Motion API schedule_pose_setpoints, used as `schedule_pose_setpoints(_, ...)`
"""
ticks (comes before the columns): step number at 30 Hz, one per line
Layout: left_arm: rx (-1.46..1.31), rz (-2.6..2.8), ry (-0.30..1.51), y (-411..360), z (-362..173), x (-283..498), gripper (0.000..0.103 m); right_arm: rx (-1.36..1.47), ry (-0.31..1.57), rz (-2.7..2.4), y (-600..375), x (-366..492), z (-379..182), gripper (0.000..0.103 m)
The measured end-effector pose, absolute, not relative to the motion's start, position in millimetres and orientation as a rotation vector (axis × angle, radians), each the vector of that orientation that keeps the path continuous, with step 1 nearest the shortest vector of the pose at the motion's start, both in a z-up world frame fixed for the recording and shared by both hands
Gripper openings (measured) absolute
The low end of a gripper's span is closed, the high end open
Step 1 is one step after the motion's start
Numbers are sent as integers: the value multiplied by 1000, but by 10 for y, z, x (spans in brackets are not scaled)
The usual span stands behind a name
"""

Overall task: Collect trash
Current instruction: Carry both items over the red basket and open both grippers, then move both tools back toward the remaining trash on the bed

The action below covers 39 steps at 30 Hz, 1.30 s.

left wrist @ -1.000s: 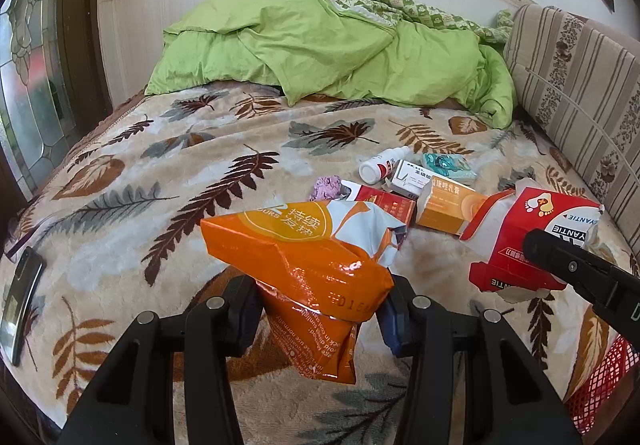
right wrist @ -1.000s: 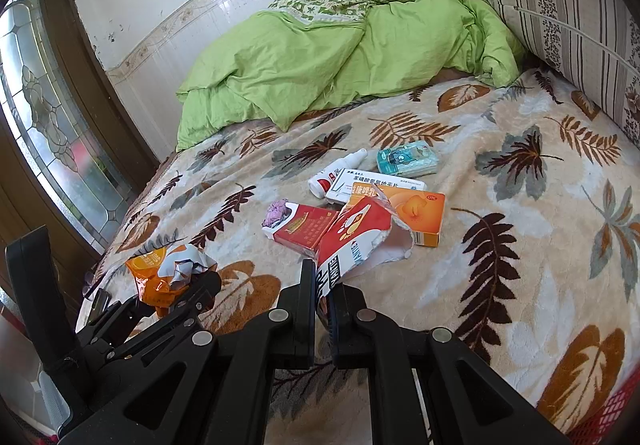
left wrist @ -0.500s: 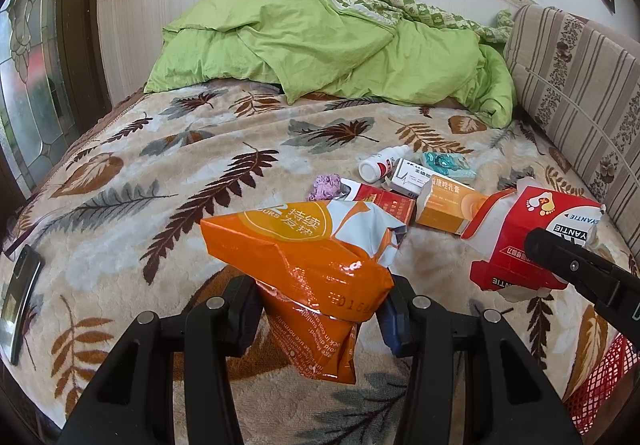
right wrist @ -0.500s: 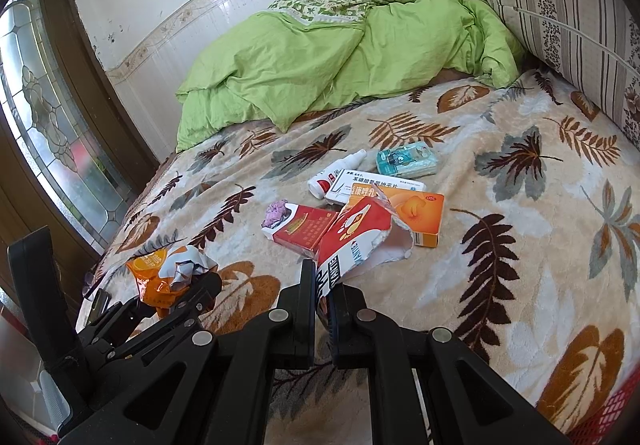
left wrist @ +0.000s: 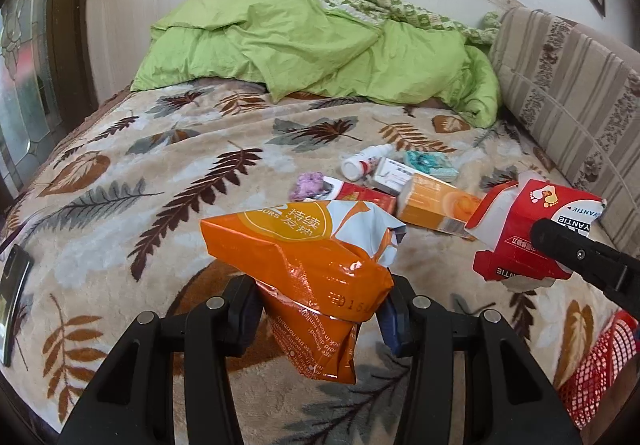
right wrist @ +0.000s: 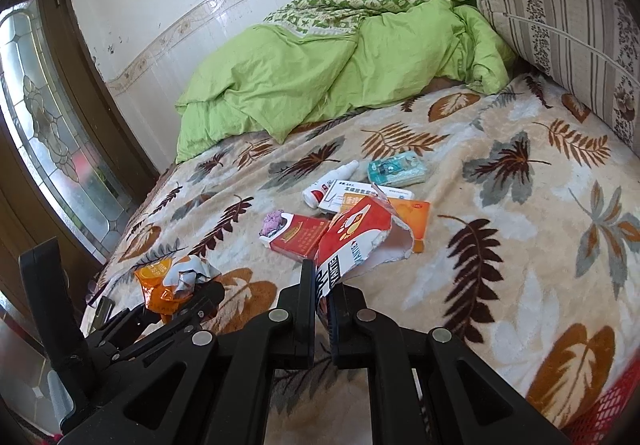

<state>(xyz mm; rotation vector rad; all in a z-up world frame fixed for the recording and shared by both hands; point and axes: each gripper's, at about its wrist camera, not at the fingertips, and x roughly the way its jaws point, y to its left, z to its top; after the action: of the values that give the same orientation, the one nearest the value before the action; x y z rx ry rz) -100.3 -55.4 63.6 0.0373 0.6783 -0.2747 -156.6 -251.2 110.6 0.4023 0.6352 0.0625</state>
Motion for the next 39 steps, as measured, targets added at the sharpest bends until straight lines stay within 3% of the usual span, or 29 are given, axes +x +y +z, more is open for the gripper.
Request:
schedule_pose_setpoints(9,53,-497,682,-939,939,-1388,47,425,609,-73,-3190,-2454,1279,6)
schedule_pose_setpoints(19,139,-935,744,-2278,1341,-2324,47,489,617,-337,-4166,-3690,1265,5)
schedule_pose_setpoints(29,218,-1199,878,-3366,1179,-2843,47,569,618,-503,-4725,-4307,1178,6)
schedule_pose_setpoints(32,228,-1246,947,-3638,1053,-2933,54,576,644,-520,-4773,-4348,1096,15)
schedule_pose_setpoints(33,228,-1243,963,-3715,1020,-2963,62,585,657,-537,-4802,-4369,1060,25)
schedule_pose_setpoints(34,223,-1245,968,-3698,1008,-2945,64,592,660,-548,-4810,-4375,1037,33)
schedule_pose_setpoints(39,211,-1230,925,-3568,1074,-2870,64,612,640,-575,-4867,-4437,1035,35)
